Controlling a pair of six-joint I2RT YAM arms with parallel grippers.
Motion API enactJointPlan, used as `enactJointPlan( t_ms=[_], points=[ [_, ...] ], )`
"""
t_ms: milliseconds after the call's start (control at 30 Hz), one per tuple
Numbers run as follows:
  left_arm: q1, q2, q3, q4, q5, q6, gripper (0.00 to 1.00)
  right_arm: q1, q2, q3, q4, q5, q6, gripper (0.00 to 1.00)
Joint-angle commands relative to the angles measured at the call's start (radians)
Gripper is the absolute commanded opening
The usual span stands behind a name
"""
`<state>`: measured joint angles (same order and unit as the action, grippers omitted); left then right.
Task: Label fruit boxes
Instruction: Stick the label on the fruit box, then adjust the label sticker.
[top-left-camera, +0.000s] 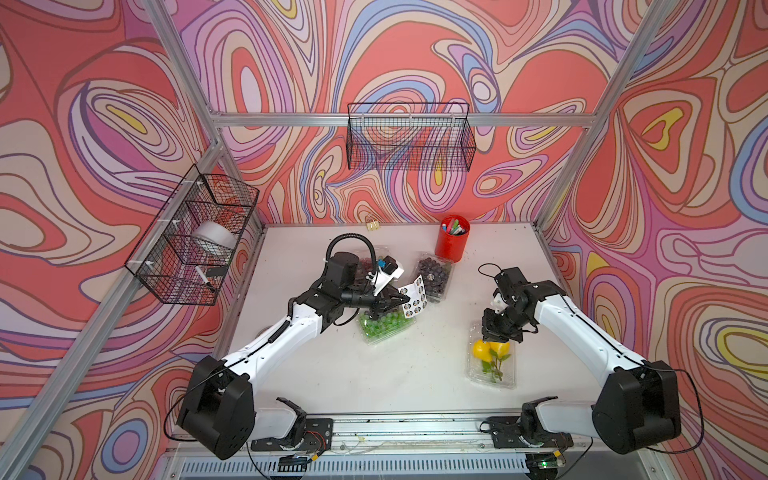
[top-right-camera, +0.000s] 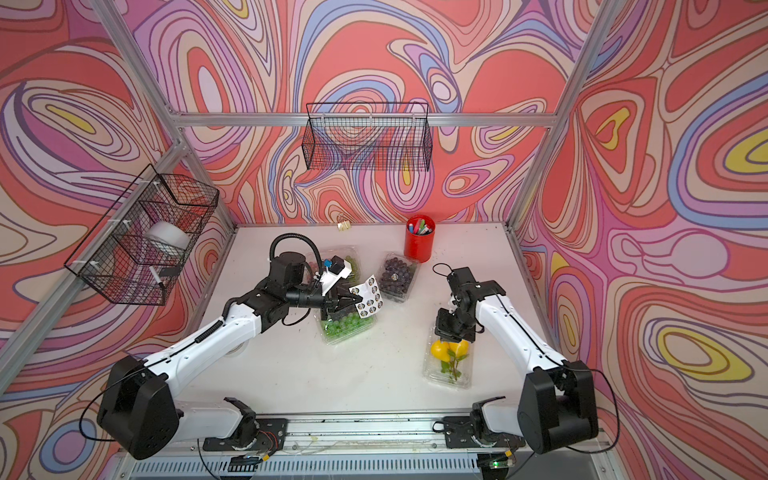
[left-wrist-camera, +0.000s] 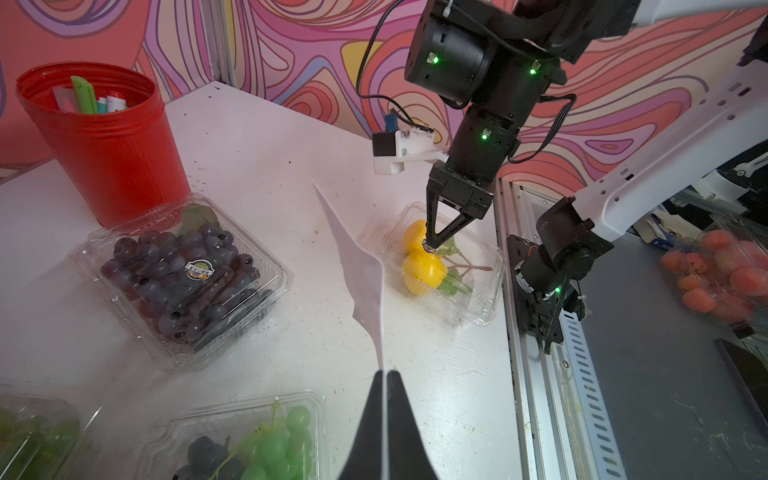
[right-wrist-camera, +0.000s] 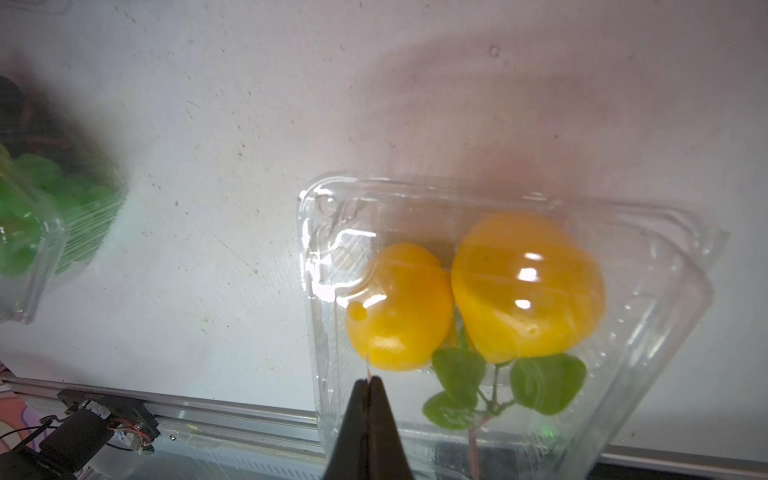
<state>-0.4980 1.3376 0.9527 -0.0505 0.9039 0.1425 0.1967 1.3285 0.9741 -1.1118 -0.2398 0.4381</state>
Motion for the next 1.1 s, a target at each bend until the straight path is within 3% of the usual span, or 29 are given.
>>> enactJointPlan(
  t_ms=[0, 300, 667, 1067],
  points=[
    [-0.006, 0.001, 0.006, 0.017, 0.027, 0.006, 0.0, -0.007, 0.02, -0.017, 0.007, 0.031, 0.008, 0.0],
    [-0.005, 0.001, 0.004, 0.014, 0.025, 0.009, 0.0, -0.005, 0.041, -0.046, 0.004, 0.067, 0.015, 0.03],
    [-0.005, -0.007, 0.004, -0.005, 0.016, 0.023, 0.0, -0.006, 0.077, -0.007, -0.043, 0.131, 0.011, 0.19],
    [-0.005, -0.011, 0.006, -0.016, 0.018, 0.03, 0.0, -0.006, 0.016, 0.128, -0.126, 0.12, -0.003, 0.18]
  ],
)
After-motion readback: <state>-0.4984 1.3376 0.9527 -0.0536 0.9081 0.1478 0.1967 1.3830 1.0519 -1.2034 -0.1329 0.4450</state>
